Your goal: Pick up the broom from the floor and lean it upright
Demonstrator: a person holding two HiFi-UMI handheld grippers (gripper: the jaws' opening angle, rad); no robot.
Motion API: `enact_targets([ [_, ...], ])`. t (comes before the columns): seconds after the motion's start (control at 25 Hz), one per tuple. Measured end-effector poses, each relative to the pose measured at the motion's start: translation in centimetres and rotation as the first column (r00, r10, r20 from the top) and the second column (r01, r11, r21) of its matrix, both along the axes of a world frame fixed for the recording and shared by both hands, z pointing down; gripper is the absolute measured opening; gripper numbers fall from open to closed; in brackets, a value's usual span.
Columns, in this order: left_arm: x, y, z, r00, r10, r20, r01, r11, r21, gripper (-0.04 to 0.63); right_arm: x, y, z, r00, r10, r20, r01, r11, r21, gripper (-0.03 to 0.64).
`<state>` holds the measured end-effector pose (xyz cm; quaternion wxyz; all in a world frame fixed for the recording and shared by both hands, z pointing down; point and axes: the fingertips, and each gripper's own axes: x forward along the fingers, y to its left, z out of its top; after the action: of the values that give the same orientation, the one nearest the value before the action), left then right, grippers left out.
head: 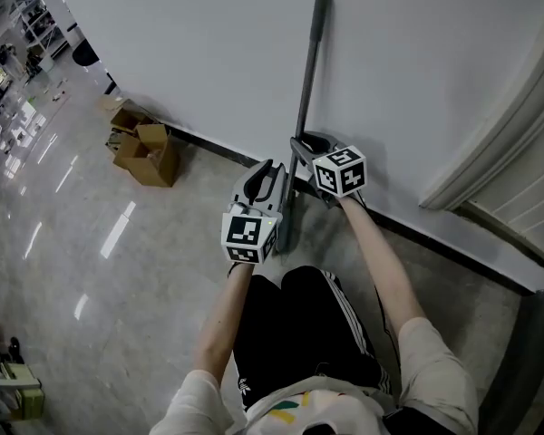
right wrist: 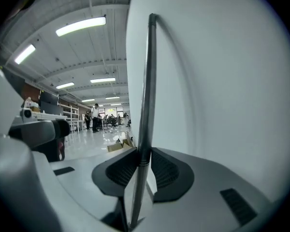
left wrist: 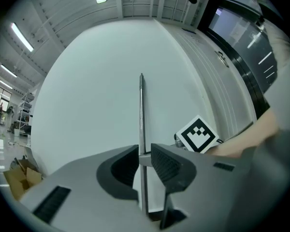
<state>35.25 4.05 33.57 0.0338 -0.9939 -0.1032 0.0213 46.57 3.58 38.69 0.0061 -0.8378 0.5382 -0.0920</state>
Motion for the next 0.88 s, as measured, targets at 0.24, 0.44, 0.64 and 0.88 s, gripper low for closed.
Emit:
enact_targets([
  [0.24, 0.7, 1.3, -0.9, 1.0, 0.013, -0.018, -0.013, 1.0, 0.004, 0.123, 0.1, 1.3, -0.3, 0.993, 0.072, -0.097, -0.079, 0.994, -0.072, 0.086],
  [0.44, 0.6, -0.1, -1.3, 0.999, -0.013, -0.029, 0.013, 1.0, -0.021, 0.123, 0.5, 1.6, -1.4, 0.99, 0.113, -0.081, -0.115, 0.993, -0.024, 0.165],
  [0.64, 0.1, -0.7, -1.9, 0.999, -0.024, -0.039, 0.022, 0.999, -0.035, 0.123, -0.3, 2.5, -2.9, 0.989, 0.127, -0.077, -0.125, 0.992, 0.022, 0.167],
  [0.88, -0.7, -1.3, -2.7, 0.997, -0.041, -0.058, 0.039, 0.999, -0.037, 0.123, -3.5, 3.5, -4.6, 0.994, 0.084, -0.063, -0.081, 0.995, 0.06, 0.167],
])
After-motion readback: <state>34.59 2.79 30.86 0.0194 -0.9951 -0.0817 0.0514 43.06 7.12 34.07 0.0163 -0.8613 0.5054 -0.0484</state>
